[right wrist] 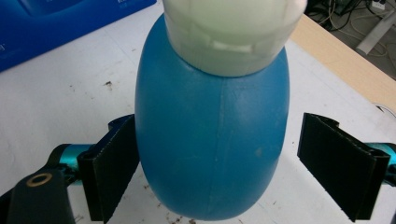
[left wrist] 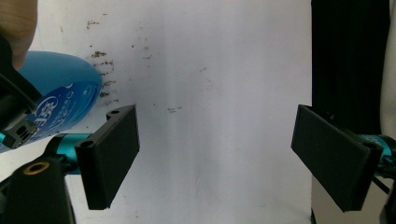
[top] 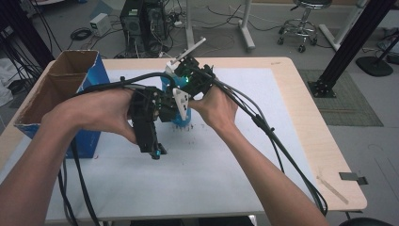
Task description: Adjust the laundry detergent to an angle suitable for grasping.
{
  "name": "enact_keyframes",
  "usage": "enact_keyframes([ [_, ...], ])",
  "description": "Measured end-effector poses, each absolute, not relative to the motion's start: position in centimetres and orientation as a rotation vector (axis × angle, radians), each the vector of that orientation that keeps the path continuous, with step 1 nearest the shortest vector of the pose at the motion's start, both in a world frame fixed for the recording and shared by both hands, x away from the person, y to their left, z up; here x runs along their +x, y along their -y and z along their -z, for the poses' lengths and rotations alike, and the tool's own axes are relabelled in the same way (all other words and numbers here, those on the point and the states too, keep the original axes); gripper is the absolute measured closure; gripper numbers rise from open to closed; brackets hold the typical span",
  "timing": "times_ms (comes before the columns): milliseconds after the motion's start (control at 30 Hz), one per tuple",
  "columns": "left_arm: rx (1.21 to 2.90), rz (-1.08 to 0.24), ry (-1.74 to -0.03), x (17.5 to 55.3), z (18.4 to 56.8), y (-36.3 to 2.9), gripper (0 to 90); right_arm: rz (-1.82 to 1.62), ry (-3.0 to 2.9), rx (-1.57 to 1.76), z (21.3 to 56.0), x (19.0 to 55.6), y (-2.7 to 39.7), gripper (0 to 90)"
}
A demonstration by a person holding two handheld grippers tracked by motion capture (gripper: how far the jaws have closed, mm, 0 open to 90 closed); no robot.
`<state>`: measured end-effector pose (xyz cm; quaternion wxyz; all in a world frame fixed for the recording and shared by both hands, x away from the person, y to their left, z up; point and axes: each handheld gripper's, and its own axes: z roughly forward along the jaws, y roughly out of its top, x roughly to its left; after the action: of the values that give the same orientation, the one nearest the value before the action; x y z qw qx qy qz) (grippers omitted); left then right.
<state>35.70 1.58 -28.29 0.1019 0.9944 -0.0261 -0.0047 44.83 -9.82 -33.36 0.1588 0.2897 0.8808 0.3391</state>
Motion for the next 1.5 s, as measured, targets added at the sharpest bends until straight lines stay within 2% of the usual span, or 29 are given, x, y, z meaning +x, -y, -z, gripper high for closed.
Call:
enact_keyframes([
  [200, 2.933, 0.016, 0.074, 35.66, 28.30, -1.62, 15.4, -0.985, -2.509, 0.823, 33.21, 44.73, 9.87, 13.0],
  [267, 2.934, 0.018, 0.078, 35.64, 28.32, -1.62, 15.4, -1.005, -2.513, 0.822, 33.14, 44.70, 9.86, 17.8],
  [567, 2.930, 0.024, 0.071, 35.60, 28.38, -1.70, 15.4, -1.020, -2.521, 0.836, 33.46, 44.92, 9.75, 18.1],
  [667, 2.933, 0.023, 0.069, 35.62, 28.45, -1.75, 15.4, -1.030, -2.527, 0.834, 33.53, 44.95, 9.70, 23.3],
  [1500, 2.932, 0.024, 0.069, 35.70, 28.52, -1.84, 15.4, -1.054, -2.503, 0.825, 33.43, 44.66, 9.54, 37.2],
])
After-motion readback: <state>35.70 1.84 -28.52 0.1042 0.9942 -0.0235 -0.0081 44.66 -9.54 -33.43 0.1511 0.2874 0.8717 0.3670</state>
